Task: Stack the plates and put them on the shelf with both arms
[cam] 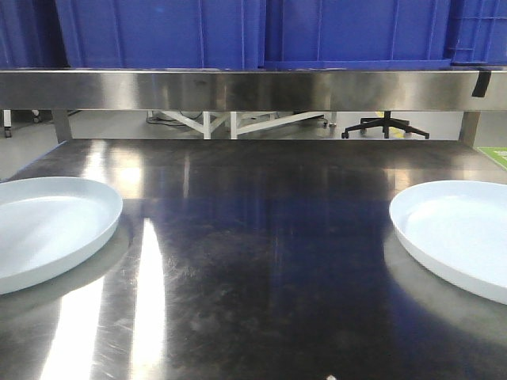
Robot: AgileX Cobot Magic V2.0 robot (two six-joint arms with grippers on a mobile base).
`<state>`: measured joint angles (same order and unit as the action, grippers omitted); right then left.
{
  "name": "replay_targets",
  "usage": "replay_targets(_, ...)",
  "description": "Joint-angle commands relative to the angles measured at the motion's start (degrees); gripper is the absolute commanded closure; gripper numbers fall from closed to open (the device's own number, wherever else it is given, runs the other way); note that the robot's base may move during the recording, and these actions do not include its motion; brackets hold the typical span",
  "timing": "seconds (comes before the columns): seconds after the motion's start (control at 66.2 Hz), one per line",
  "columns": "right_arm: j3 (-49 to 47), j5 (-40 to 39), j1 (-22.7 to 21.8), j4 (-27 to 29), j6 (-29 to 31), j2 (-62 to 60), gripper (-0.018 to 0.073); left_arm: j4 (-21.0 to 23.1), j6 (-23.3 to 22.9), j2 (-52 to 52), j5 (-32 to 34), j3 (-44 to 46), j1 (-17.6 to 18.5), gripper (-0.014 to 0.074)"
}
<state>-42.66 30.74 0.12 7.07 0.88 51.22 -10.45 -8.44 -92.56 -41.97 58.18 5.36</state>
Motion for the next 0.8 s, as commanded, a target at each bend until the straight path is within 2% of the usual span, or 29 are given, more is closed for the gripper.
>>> replay_targets(0.0,-2.3,-4.2,-0.1,0.2,0.6,-0.4,0.0041,-0.2,-0.5,0.9,1.7,1.8,-0.1,0.0132)
replay_targets(0.302,-2.3,-4.0,-0.1,0.4,0.6,-0.4,0.0041,0.5,-0.5,-0.7,2.0,1.8,-0.1,0.0152)
replay_targets(0.347,-2.3,-4.0,-0.1,0.6,0.6,-0.4,0.0041,0.5,-0.5,-0.7,2.0,1.8,-0.1,0.0220)
replay_targets(0.408,-2.3,-4.0,-0.1,0.8,0.6,-0.4,0.0041,0.5,-0.5,-0.7,2.0,1.8,-0.1,0.0361)
replay_targets(0.453,-2.3,-4.0,-0.1,0.9,0.6,-0.4,0.0041,0.6,-0.5,-0.7,2.2,1.8,-0.1,0.0516)
replay_targets(0.468,-2.3,-4.0,-0.1,0.9,0.6,-0.4,0.0041,0.6,-0.5,-0.7,2.2,1.8,-0.1,0.0536)
replay_targets(0.529,-2.3,-4.0,-0.1,0.9,0.6,-0.4,0.0041,1.3,-0.5,-0.7,2.5,1.8,-0.1,0.0477)
replay_targets(0.785,-2.3,-4.0,-0.1,1.1,0.6,-0.4,0.0041,2.9,-0.5,3.0,4.3,1.9,1.5,0.0498)
